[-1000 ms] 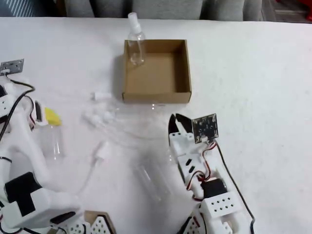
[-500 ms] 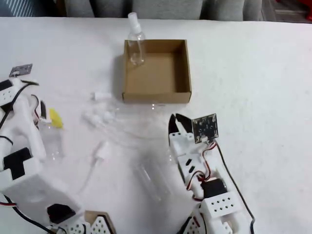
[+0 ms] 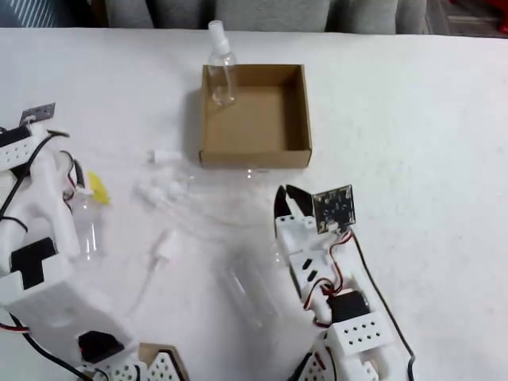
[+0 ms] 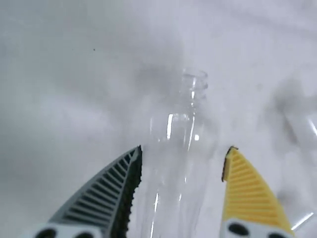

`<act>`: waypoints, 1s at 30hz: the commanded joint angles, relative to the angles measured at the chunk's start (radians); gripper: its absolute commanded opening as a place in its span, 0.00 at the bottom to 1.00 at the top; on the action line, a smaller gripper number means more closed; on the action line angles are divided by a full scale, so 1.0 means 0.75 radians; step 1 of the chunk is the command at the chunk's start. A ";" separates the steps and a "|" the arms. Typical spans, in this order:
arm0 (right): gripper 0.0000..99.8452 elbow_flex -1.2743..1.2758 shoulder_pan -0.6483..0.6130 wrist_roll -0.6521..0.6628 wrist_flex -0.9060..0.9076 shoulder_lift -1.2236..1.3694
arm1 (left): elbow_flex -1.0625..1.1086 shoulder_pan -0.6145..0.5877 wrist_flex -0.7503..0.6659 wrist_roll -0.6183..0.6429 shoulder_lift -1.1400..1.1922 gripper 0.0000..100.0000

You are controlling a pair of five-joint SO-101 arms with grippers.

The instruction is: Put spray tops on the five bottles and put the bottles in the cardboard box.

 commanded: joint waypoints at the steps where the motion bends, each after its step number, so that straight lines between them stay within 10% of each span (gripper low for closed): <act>1: 0.01 0.000 -0.009 0.014 -0.021 -0.009 | 0.061 0.019 -0.143 0.023 -0.024 0.26; 22: 0.01 0.000 -0.009 0.014 -0.021 -0.011 | 0.086 0.056 -0.248 0.018 -0.019 0.15; 30: 0.01 0.000 -0.009 0.014 -0.021 -0.009 | 0.078 0.056 -0.192 0.018 -0.026 0.31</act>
